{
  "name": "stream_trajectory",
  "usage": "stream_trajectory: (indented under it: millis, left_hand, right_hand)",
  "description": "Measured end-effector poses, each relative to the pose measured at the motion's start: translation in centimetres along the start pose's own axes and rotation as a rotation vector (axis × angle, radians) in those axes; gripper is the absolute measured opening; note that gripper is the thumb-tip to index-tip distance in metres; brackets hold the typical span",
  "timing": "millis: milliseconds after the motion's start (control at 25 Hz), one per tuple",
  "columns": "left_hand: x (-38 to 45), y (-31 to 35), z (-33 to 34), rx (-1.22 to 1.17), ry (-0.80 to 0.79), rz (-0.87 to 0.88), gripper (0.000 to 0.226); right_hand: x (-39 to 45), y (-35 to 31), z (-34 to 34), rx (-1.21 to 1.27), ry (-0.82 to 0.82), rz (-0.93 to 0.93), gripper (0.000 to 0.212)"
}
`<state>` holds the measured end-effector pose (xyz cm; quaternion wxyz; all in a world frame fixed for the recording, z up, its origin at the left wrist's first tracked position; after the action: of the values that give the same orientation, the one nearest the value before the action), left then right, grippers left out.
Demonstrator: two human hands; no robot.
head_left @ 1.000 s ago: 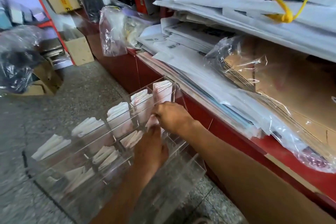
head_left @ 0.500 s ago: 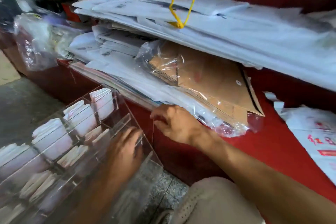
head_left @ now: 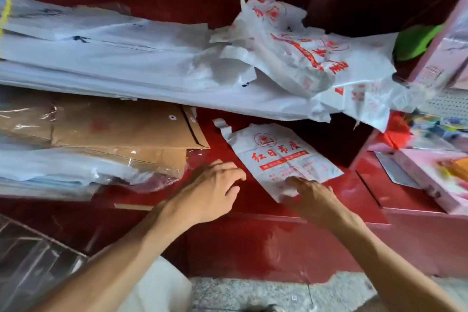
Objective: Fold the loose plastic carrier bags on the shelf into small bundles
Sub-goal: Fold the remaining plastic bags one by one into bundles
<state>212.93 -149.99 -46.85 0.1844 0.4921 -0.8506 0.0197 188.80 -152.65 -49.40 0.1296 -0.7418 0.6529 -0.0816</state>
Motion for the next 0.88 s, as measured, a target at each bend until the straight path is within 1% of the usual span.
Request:
stream_trajectory:
  millis: [40,80,160,200,240,280,320,360,400,440,520,560,640,720,800,840,880]
  left_hand:
    - [1.1,0.8,1.0,-0.017,-0.03,0.012,0.03]
    - [2.2,1.8,2.0,-0.019,-0.06,0.014,0.033]
    - [3.6,3.1,3.8,0.018,-0.133,-0.019,0.043]
    - [3.8,3.5,4.5,0.041,-0.187,-0.05,0.047]
    - [3.8,3.5,5.2,0.087,-0.252,-0.068,0.049]
    - [3.6,3.2,5.8,0.147,-0.32,-0.068,0.052]
    - [3.4,2.8,6.2,0.185,-0.372,-0.056,0.055]
    - [3.2,2.2,6.4,0.178,-0.403,-0.043,0.057]
    - [3.1,1.8,6.3,0.142,-0.422,-0.034,0.057]
    - [3.0,1.5,6.1,0.096,-0.428,-0.02,0.055]
    - [2.6,1.0,5.6,0.023,-0.429,0.02,0.053]
    - [2.4,0.9,5.4,-0.001,-0.427,0.035,0.055]
    - [1.9,0.5,5.4,-0.02,-0.444,0.048,0.062]
    - [1.5,0.2,5.4,-0.01,-0.45,0.052,0.072]
    - [1.4,0.1,5.3,-0.01,-0.424,0.072,0.073]
    - [1.3,0.0,5.3,-0.015,-0.409,0.081,0.072]
    - [1.2,0.1,5.2,-0.02,-0.398,0.08,0.071]
  right_hand:
    - [-1.1,0.1,0.2,0.006,-0.014,-0.038,0.043]
    - [-2.0,0.1,0.3,0.066,-0.016,-0.09,0.04]
    - [-3.6,-0.3,-0.1,0.272,-0.078,-0.166,0.028]
    - [-3.8,-0.3,-0.3,0.328,-0.112,-0.184,0.023]
    - [-3.3,0.1,-0.8,0.323,-0.093,-0.202,0.02]
    - [-2.4,0.8,-1.4,0.314,-0.028,-0.195,0.019]
    - [-1.4,1.5,-2.0,0.319,0.064,-0.142,0.019]
    - [-0.2,2.6,-2.6,0.332,0.153,-0.041,0.02]
    - [1.2,4.0,-3.1,0.345,0.222,0.09,0.024]
    - [2.4,5.1,-3.3,0.327,0.24,0.23,0.031]
    - [4.2,6.4,-2.6,0.286,0.13,0.448,0.054]
    - [4.9,6.2,-2.1,0.307,0.09,0.507,0.06]
    - [6.3,4.7,-1.3,0.38,0.098,0.542,0.058]
    - [7.8,2.8,-1.1,0.448,0.138,0.518,0.052]
    - [9.0,1.6,-1.2,0.573,0.181,0.505,0.063]
    - [9.2,1.1,-1.2,0.591,0.18,0.507,0.068]
    - [9.2,0.6,-1.1,0.545,0.154,0.499,0.067]
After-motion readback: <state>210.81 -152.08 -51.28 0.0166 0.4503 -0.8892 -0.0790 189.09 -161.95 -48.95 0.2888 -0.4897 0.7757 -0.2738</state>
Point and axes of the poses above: each hand's wrist, its own x-axis towards the middle knuckle, its own z-axis out of the palm, y = z × x, the point moved 2 cm from there along x, towards the middle knuckle, and after that the axes turned 10 degrees about x, right-handed, at the moved point
